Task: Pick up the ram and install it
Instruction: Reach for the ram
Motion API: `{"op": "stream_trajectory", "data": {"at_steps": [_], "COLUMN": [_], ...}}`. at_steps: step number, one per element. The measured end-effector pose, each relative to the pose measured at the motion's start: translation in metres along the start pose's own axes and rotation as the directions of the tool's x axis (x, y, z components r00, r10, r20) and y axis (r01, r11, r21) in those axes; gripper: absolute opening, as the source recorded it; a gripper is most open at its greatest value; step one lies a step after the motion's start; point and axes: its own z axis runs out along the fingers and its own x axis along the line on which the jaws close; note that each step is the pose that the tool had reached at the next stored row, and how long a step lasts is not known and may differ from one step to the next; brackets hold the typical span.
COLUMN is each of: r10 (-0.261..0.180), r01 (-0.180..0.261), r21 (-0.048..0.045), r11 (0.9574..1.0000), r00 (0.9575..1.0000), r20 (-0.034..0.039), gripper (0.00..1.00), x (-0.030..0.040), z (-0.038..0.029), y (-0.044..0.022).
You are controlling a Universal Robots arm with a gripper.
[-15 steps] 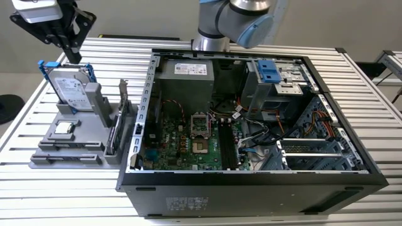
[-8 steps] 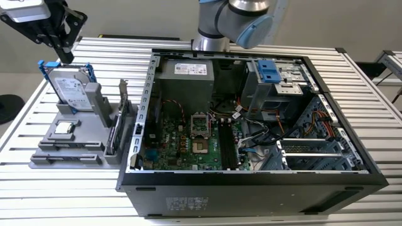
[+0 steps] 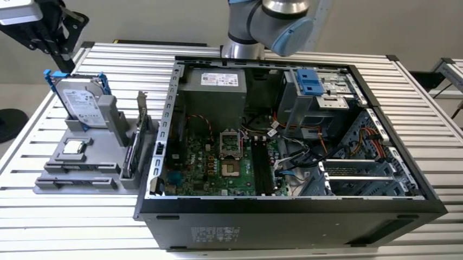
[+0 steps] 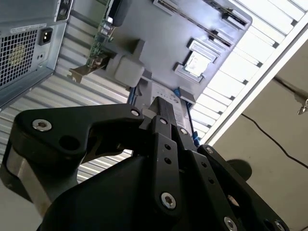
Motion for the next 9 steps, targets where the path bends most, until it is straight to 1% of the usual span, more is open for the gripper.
{"op": "stream_trajectory", "data": {"at_steps": [7, 9], "r10": [0.000, 0.000], "r01": [0.000, 0.000], "r21": [0.0000, 0.0000], "r11": [1.0000, 1.0000], "r00": [1.0000, 1.0000], "r20": [0.0000, -0.0001], "gripper": [0.00, 0.00], "x": [0.0135, 0.0164], "z": [-0.0003, -0.0004], "y": [-0.0010, -0.0011]}}
